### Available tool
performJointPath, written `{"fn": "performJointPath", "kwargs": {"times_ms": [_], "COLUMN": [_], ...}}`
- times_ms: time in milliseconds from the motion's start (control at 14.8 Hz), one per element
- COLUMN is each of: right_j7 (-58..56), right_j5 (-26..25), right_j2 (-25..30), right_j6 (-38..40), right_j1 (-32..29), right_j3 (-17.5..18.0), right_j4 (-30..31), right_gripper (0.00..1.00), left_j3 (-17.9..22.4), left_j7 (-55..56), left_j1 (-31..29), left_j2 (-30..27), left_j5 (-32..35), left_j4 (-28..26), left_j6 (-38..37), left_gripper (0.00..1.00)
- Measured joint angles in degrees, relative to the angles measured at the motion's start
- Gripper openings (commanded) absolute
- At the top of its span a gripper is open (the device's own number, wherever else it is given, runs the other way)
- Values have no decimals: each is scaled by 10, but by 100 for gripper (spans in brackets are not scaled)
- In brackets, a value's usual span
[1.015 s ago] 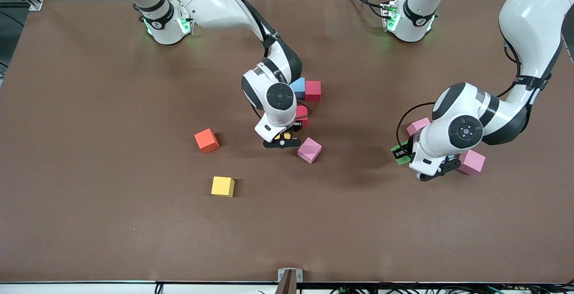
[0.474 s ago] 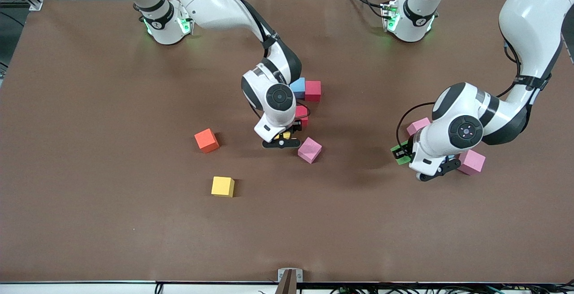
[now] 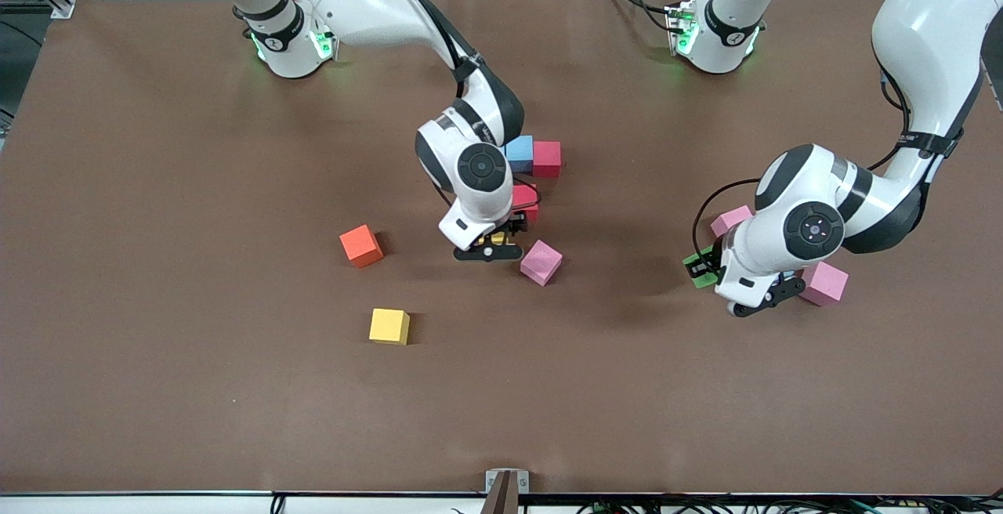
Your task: Arrange 11 blocks into digit 3
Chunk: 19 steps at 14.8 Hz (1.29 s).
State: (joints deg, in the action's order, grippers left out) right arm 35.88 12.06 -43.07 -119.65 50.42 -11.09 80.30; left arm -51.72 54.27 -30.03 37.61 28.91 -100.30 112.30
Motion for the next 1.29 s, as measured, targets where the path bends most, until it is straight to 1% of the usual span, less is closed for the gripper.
{"fn": "performJointPath", "kwargs": {"times_ms": [203, 338, 474, 676, 812, 1082, 1285], "right_j7": [0, 0, 0, -1, -1, 0, 36], "right_j5": [0, 0, 0, 0, 0, 0, 0], "right_j2": [47, 68, 72, 72, 71, 69, 59], "right_j6": [61, 80, 88, 92, 102, 103, 91], "right_j1": [-27, -47, -60, -67, -80, -109, -111], "right_j3": [-3, -10, -37, -82, -98, -100, -100], "right_j4": [0, 3, 5, 14, 18, 20, 21], "right_gripper": [100, 100, 100, 100, 100, 100, 100], "left_j3": [0, 0, -1, -1, -1, -1, -1], "left_j7": [10, 35, 80, 166, 227, 362, 445], "left_j1": [0, 2, 11, 41, 59, 95, 104], "left_j2": [0, 0, 0, 0, 0, 1, 1], "left_j5": [0, 0, -1, -1, -1, -1, -1], "left_j4": [0, 0, -1, -2, -3, -13, -38], "left_j6": [0, 0, 0, 0, 0, 9, 43], "left_gripper": [42, 42, 42, 42, 41, 41, 40]}}
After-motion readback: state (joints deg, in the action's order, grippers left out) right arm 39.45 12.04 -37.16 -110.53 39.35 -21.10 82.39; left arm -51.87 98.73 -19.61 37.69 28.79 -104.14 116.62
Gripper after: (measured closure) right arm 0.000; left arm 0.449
